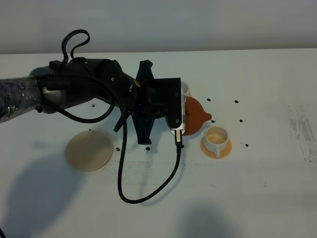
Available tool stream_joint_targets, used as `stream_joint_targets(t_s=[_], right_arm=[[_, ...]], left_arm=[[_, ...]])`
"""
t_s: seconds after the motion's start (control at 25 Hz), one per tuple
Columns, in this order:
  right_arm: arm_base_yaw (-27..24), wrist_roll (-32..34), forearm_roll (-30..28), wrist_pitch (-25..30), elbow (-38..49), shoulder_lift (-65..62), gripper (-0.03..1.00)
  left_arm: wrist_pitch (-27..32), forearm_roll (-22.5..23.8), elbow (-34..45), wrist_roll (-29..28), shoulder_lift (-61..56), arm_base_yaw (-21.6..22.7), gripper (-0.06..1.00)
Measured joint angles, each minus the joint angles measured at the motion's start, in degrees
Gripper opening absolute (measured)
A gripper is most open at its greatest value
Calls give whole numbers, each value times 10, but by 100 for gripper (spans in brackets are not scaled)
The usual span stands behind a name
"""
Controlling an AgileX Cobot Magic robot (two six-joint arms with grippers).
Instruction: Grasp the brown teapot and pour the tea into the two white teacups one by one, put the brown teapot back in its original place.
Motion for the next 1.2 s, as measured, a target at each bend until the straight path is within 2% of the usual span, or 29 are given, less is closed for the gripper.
stream_joint_targets(t_s=[0.16,0.6,1.2], right_arm=[[0,0,0,0,0,0,22],[0,0,0,0,0,0,22],[0,0,0,0,0,0,22]], left_arm=[[-11,4,0,12,4,-5,9],[-51,53,0,15,9,-17,9],[-75,126,0,15,19,-32,9]])
